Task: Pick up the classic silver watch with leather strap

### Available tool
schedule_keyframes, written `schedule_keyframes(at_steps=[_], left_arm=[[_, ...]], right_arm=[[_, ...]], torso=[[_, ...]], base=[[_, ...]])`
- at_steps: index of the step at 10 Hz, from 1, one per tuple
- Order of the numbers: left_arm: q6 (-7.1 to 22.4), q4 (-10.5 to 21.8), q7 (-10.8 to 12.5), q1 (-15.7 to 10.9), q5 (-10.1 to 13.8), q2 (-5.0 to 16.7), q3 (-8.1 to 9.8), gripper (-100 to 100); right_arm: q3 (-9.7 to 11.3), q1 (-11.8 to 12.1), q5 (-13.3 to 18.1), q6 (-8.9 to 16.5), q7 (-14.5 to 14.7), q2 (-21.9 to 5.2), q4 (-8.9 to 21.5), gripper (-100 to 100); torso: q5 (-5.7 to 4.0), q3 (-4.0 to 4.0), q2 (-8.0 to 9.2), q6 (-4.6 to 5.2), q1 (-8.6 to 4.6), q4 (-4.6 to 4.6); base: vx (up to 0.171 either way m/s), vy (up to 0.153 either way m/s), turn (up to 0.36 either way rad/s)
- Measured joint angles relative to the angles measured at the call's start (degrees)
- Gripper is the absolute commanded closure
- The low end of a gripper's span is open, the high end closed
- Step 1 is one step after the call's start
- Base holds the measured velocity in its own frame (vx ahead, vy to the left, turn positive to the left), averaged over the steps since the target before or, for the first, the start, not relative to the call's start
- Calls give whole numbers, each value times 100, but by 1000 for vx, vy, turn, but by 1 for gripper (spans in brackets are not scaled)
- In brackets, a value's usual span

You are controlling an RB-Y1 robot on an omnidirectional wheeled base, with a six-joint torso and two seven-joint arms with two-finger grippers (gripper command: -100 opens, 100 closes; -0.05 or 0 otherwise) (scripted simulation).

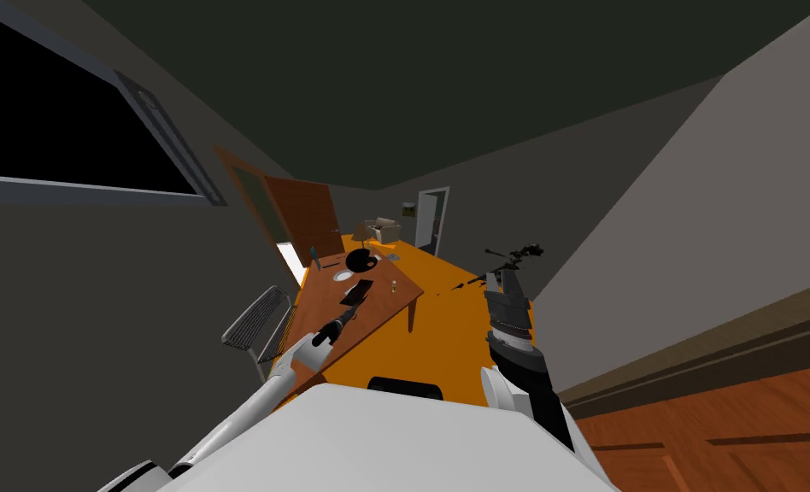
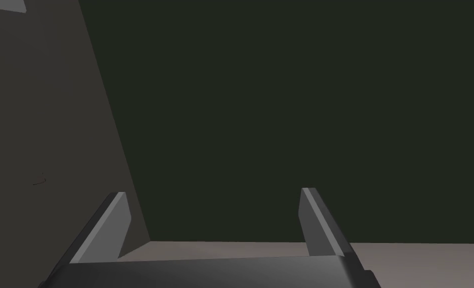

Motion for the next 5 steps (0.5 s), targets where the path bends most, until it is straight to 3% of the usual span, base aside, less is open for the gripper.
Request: schedule_keyframes(at_steps=[2,4,5], left_arm=[[366,185,14,-64,-106,47,70,-100],[418,404,29,-87,-142,66,90,-100],[506,492,45,-106,-159,109,104,-100]], right_arm=[[0,0,0,0,0,0,0,0],[-1,0,0,0,0,0,0,0],[0,0,0,0,0,0,0,0]], torso=[[-1,-2,-6,4,-7,0],[2,5,8,-2,10,2],[2,5,8,1,7,2]], base=[[36,-41,-123],[10,-8,16],[49,-58,-171]])
